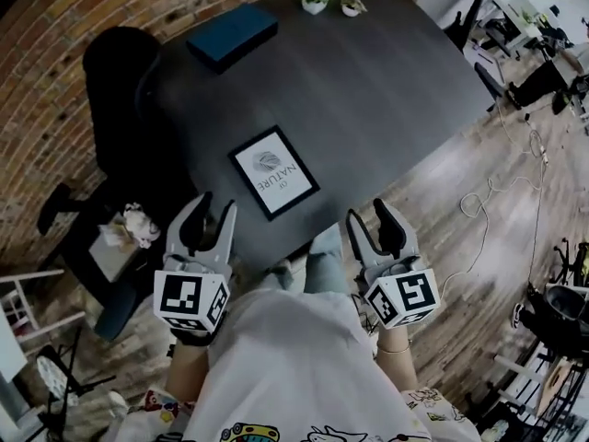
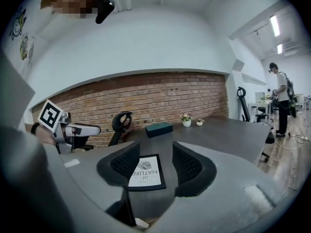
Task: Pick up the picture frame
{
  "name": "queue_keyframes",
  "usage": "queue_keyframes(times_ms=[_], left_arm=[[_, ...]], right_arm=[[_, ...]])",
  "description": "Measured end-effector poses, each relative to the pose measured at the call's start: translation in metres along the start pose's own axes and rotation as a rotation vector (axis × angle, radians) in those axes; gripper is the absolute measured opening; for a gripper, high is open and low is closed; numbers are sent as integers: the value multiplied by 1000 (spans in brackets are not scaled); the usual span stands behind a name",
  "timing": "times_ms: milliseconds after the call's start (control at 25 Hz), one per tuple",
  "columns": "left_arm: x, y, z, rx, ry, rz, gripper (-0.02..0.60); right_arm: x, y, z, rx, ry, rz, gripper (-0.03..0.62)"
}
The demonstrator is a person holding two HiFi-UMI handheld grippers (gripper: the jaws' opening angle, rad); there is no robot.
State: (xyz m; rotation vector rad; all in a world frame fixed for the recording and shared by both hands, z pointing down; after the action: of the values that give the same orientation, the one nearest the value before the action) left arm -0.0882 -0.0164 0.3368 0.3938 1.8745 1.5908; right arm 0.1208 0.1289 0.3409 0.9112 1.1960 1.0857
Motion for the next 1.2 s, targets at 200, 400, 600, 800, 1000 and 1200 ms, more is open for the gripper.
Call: queue_keyframes(times_ms=[200,400,600,800,1000,1200], left_arm=[[0,9,-26,60,-195,-3,156],[-8,7,-38,123,-363,6,161],[-19,6,-35,173,-536,-7,167],[-20,0,-28,205,-647,8,172],[-20,-4,-19,215,-721,-3,178],[-21,-8,-10,205,-739,-14,178]], right_arm=[[-64,-6,12,29,-183,-56,212],[-120,-18,22,63,-361,-107,221],[-167,-36,30,109,-555,-148,236],[-190,-47,28,132,-703,-159,238],[-200,-52,29,118,-800,-162,238],[-201,-54,34,96,-823,-161,238]])
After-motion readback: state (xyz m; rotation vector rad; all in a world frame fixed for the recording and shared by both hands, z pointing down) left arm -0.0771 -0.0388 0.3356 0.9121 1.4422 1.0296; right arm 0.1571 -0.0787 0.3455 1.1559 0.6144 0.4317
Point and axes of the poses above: the fingertips, and each gripper's own axes: x backward along the fingers, z to its right, y out of its underside, the point moved 3 cm from there along x, backward along the fingers, and after that the axes turned 6 degrees about -y, right-handed, at the moved point
